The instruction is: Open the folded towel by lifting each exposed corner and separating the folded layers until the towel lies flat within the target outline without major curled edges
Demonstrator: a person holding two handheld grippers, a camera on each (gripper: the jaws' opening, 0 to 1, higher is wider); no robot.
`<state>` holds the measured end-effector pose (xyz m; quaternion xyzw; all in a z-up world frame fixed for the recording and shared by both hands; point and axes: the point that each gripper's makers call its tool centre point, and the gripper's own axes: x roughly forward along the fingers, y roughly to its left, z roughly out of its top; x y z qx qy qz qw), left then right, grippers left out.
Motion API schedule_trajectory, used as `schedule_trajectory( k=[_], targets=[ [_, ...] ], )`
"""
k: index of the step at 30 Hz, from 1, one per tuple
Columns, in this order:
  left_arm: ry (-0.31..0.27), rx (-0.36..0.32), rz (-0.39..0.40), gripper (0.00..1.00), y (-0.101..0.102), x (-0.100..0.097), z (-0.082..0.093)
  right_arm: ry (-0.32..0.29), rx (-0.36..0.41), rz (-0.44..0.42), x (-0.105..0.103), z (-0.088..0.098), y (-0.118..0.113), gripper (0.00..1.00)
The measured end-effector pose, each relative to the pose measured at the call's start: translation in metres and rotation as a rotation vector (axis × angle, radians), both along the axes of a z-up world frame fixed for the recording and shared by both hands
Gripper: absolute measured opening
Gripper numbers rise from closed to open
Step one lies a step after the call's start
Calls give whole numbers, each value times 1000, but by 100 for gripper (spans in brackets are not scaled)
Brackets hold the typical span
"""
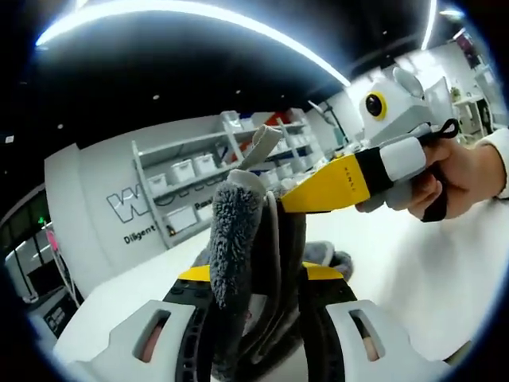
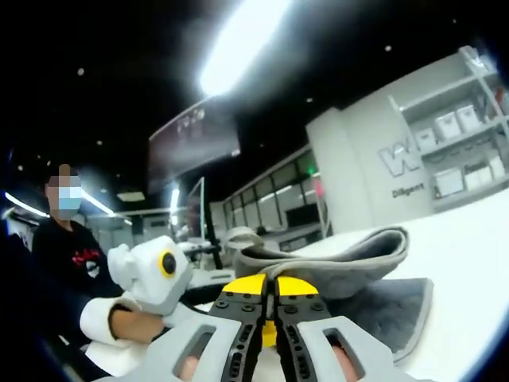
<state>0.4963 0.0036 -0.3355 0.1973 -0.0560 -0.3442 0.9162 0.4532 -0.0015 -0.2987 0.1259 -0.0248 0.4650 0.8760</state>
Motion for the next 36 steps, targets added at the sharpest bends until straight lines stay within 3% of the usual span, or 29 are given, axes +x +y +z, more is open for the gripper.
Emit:
schedule_trajectory(
  k=[7, 15, 24, 32, 36],
  targets=[
    [14, -24, -2, 32, 1, -1, 1, -19, -3, 13, -2, 2, 4, 0],
    [51, -76, 8, 19, 6, -3, 3, -17, -12, 10, -1, 0, 4, 1],
    [171, -217, 2, 13, 17, -1, 7, -24, -49, 15, -2, -4, 6, 2],
    [185, -256, 11, 12, 20, -1, 9, 2, -125, -10, 6, -20, 6, 14],
    [189, -271, 16, 12, 24, 0, 11, -21, -212, -67, 12, -28, 1, 16]
  ],
)
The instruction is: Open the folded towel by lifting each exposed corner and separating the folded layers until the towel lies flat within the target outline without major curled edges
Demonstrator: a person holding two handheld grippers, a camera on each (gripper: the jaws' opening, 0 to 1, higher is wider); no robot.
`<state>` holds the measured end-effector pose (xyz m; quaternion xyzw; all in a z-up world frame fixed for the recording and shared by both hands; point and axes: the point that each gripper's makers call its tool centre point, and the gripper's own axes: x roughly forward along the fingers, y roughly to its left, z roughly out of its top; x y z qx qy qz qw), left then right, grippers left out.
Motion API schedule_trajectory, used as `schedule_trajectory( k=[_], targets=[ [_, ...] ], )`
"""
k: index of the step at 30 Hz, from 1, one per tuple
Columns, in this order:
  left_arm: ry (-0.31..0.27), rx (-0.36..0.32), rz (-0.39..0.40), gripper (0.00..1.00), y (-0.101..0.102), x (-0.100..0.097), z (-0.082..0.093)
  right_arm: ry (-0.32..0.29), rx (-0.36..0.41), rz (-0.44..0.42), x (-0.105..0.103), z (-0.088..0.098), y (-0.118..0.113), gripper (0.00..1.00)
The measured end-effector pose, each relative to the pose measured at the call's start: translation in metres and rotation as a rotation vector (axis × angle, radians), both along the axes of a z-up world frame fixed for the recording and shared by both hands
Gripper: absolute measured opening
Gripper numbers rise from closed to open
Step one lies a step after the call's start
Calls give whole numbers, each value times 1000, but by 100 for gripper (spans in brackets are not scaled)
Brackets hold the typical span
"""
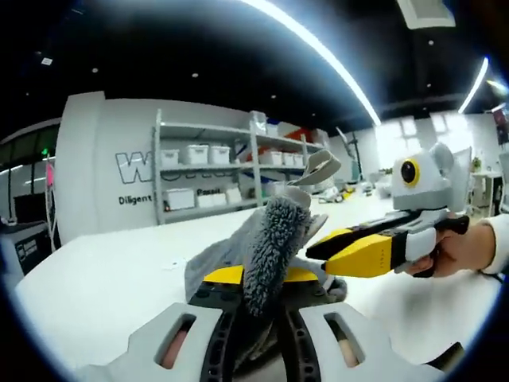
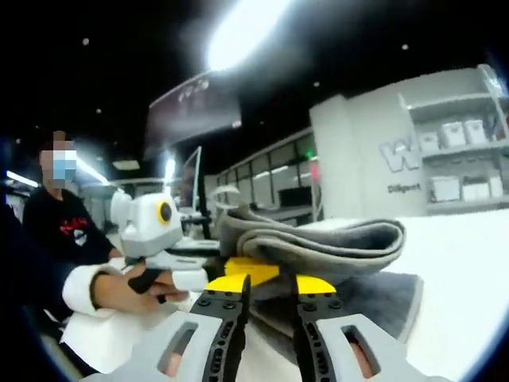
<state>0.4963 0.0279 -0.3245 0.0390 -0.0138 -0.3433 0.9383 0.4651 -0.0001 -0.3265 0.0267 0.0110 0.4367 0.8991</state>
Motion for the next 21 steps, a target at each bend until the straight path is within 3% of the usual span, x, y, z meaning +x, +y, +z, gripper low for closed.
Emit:
schedule_trajectory(
  k=[5, 11, 21],
  targets=[
    [3, -12, 9, 12, 4, 1, 1, -39, -135, -142, 16, -12, -20, 8],
    [18, -28, 10, 12, 7, 2, 2, -25, -167, -201, 24, -17, -32, 5],
    [23, -23, 13, 12, 9, 4, 2, -27, -380, -283, 41, -47, -48, 0]
  ],
)
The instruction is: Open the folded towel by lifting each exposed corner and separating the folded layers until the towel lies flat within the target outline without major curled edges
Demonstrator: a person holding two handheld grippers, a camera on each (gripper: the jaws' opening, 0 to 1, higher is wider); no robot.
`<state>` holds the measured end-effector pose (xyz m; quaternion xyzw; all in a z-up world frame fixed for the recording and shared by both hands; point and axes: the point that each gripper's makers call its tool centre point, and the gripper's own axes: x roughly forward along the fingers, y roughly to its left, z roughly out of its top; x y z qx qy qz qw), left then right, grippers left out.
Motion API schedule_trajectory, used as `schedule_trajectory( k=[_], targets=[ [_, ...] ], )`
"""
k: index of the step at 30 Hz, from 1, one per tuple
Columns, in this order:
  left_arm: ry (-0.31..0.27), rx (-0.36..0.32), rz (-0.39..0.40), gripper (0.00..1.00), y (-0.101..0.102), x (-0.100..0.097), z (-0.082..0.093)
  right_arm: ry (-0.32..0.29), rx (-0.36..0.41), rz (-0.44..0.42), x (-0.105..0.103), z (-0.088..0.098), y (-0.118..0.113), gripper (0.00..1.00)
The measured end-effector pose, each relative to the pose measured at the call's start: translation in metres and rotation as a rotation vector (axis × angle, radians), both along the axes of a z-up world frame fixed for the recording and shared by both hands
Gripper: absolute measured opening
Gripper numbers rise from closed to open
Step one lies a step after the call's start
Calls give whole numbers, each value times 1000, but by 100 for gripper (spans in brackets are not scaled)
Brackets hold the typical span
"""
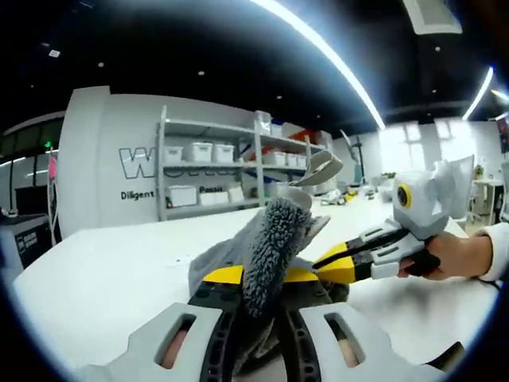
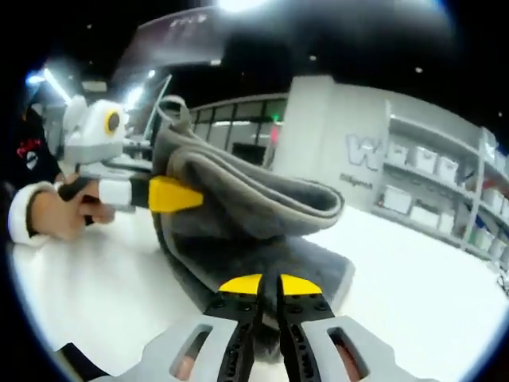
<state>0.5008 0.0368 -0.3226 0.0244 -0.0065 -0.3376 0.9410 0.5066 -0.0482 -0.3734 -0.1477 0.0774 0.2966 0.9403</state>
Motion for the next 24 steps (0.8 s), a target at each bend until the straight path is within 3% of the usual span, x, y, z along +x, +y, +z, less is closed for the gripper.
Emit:
schedule_trajectory(
  k=[13, 24],
  targets=[
    [5, 5, 49, 14, 17, 8, 3, 69, -70, -17, -2, -23, -4, 0],
    [12, -12, 65, 15, 22, 10, 4, 56, -98, -11, -4, -24, -5, 0]
  ],
)
